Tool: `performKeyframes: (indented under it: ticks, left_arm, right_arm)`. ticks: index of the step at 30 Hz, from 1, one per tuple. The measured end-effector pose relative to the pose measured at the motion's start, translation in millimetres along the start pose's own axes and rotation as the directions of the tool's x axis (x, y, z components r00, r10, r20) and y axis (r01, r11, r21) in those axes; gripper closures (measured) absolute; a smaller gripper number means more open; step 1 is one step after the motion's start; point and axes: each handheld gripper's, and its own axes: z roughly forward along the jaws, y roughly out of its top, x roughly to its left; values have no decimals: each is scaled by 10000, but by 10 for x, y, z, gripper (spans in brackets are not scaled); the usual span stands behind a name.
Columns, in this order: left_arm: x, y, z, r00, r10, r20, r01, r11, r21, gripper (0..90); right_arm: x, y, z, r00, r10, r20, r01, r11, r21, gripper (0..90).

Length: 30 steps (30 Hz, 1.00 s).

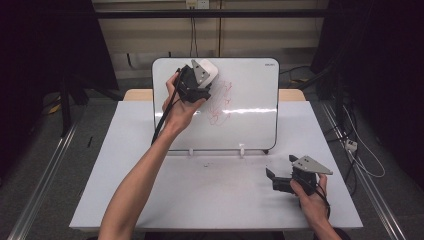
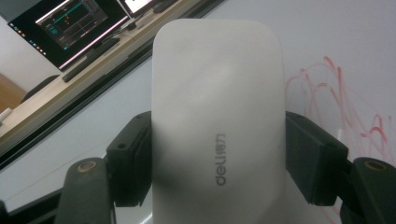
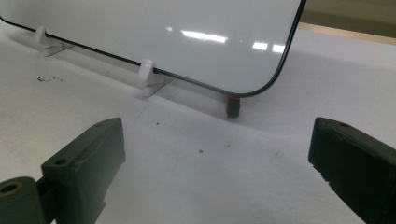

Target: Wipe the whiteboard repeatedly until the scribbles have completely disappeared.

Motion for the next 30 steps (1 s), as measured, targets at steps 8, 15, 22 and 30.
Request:
performKeyframes:
  ticks: [8,15,22,30]
  left_arm:
    - [-45,-17,44,9993,314,-197,-312,9995,93,311]
    - [-57,-40,52,9995,211,-247,-212,9998,-55,311]
    - [-72,-52,60,9997,168,-185,-169,9998,-59,312]
    - [-225,-108,52,9982,598,55,-599,9981,160,311]
  right_arm:
    - [0,-3,-13,10000,-17,-35,17,10000,-28,40]
    - [2,1,2,10000,-45,26,45,10000,-3,40]
    - [6,-6,-5,10000,-48,-9,48,10000,45,40]
    - [4,-9,-23,10000,-27,7,27,10000,7,40]
